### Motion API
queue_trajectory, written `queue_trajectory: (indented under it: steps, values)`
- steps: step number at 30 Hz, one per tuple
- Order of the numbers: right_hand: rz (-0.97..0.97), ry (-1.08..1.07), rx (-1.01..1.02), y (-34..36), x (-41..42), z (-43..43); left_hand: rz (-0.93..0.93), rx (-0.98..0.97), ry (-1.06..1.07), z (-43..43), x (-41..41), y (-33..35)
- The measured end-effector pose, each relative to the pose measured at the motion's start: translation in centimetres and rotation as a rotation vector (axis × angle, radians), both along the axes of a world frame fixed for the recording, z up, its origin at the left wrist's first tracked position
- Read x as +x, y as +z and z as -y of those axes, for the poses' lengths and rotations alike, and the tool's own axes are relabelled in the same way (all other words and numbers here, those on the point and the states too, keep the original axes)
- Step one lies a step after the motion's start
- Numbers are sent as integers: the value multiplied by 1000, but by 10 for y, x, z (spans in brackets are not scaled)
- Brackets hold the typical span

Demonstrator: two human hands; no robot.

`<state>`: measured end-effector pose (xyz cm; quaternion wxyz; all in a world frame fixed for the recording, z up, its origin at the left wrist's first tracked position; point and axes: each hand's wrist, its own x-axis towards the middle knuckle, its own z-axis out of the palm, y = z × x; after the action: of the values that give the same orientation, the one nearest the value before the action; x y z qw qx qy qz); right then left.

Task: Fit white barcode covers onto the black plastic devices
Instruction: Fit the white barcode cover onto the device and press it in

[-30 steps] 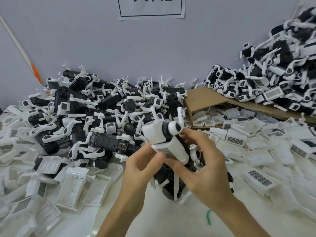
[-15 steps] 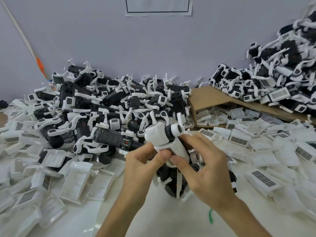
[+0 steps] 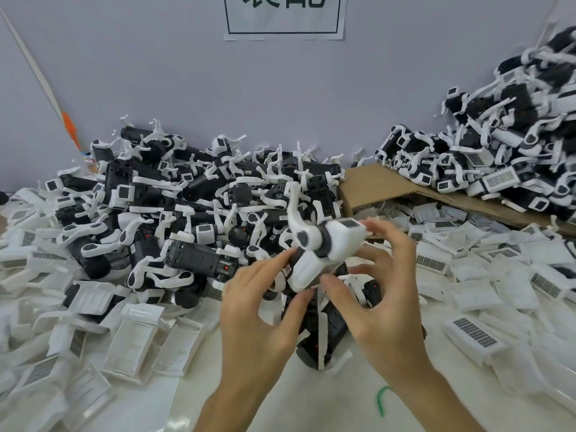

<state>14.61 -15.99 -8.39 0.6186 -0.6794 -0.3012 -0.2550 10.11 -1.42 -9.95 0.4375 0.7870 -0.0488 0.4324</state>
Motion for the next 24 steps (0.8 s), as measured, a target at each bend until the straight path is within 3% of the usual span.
queue_trajectory:
  steps: [3,7,11,14,16,22,24]
  values:
    - [173,-46,-140,-2,3,3,120,244,195,-4,5,-7]
    - [284,-174,-225,-3,7,4,161,229,227,-5,8,-13]
    - [-79,-69,37,-2,7,5,151,107,193,-9,7,-8]
    - [-452,78,260,4,16,12,-2,16,-18,-10,5,-5]
    - [-626,145,370,10,21,17,-99,68,-114,-7,4,-7]
    - [-788,256,497,34,20,41,-340,220,-143,-5,37,-21]
    - [-866,357,570,34,12,56,-223,310,-160,-4,32,-20]
